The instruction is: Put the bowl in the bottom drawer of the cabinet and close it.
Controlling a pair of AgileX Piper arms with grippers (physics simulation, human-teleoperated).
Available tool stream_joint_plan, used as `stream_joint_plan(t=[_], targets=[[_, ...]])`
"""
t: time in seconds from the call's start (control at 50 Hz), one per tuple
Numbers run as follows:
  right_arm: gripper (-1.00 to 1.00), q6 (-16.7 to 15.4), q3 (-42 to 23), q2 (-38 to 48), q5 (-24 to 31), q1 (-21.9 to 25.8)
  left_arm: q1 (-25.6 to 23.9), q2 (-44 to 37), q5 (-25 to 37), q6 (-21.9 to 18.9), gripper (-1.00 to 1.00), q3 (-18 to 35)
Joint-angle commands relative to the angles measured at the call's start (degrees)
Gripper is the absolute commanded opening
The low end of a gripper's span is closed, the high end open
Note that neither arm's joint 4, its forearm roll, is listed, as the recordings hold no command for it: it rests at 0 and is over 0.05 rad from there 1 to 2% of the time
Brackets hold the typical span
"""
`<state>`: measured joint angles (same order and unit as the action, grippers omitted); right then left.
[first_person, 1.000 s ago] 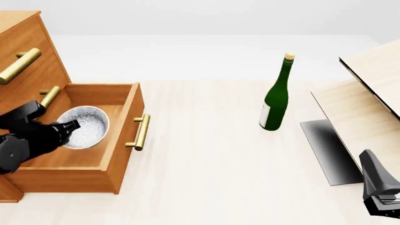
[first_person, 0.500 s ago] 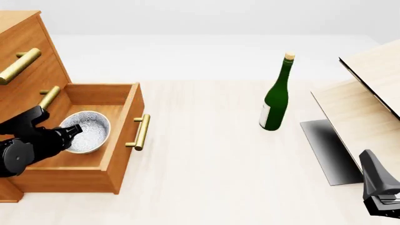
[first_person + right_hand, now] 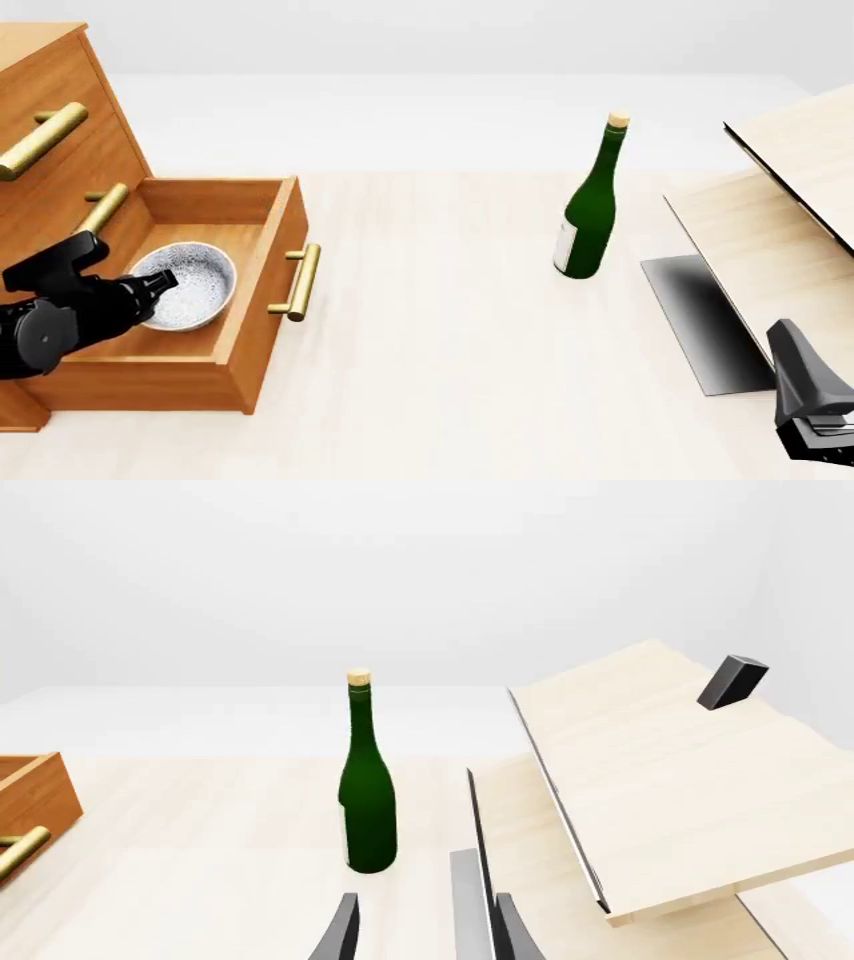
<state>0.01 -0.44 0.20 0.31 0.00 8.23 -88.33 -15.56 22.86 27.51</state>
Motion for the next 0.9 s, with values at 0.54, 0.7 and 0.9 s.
stream_joint_plan(t=[0.54,0.7,0.9], targets=[[1.00,0.00,0.00,0.00,0.00,0.00,1.45,1.99,-0.74,0.02,1.00,-2.21],[1.00,0.00,0.00,0.00,0.00,0.00,1.02,4.42,1.98,-0.77,1.00,-1.53],[1.00,0.00,0.00,0.00,0.00,0.00,0.54,8.95,5.31,-1.10,1.00,-1.80]])
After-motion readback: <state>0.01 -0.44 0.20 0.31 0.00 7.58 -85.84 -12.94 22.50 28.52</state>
